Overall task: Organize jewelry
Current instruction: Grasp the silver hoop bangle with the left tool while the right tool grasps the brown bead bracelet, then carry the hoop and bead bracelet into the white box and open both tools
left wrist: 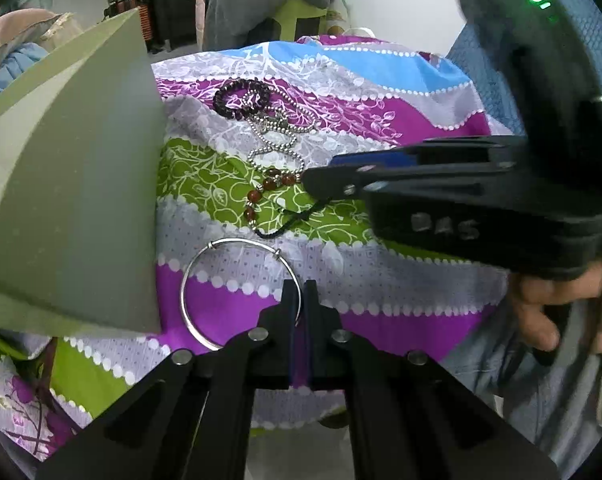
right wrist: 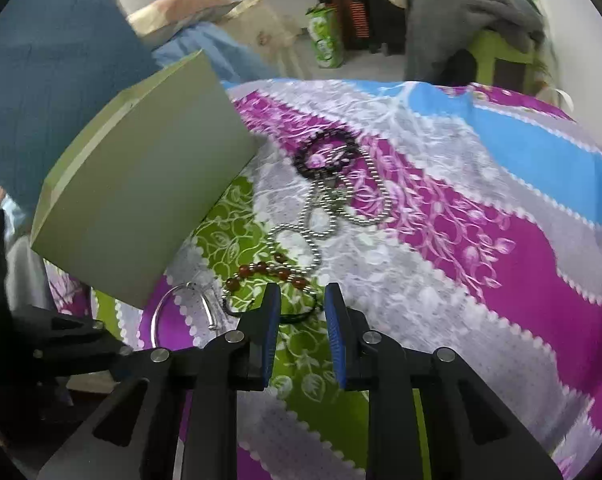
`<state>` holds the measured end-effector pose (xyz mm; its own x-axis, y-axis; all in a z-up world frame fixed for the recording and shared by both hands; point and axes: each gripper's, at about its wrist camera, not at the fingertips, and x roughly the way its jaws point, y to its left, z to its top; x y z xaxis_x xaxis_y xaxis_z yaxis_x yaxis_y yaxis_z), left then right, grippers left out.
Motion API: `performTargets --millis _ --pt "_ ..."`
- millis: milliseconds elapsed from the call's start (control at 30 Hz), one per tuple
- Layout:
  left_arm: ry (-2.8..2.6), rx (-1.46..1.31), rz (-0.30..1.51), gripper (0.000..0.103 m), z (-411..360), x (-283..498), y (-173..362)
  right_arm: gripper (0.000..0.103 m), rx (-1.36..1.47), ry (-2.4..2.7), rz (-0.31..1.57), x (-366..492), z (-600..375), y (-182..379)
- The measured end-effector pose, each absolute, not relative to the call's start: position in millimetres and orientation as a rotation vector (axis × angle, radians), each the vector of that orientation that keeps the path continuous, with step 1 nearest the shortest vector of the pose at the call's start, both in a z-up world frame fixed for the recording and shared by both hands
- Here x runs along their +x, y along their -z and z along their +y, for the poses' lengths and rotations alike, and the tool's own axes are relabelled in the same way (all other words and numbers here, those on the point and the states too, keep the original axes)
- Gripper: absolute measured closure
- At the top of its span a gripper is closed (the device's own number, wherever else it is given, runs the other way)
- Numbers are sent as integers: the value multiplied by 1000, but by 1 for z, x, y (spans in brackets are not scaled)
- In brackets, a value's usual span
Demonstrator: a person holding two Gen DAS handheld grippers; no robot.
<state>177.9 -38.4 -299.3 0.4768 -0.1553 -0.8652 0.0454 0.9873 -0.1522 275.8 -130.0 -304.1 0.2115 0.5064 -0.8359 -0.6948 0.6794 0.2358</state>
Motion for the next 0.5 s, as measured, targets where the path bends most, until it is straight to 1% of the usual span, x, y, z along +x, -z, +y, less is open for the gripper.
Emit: performTargets --millis 167,233,267,300,500 --pt "130 -167 1049 101 -29 171 285 83 -313 -827 1037 269 -119 309" --pt "126 -193 1041 101 -25 168 280 90 -381 -796 1013 265 -114 311" --pt "125 -202 1039 101 -24 168 278 97 -405 -778 1006 263 -112 311" --pt "124 -211 1035 101 -22 166 276 99 -398 -771 1016 264 -112 311" --pt "124 -251 1015 101 -16 168 264 101 -334 -711 1035 263 -126 301"
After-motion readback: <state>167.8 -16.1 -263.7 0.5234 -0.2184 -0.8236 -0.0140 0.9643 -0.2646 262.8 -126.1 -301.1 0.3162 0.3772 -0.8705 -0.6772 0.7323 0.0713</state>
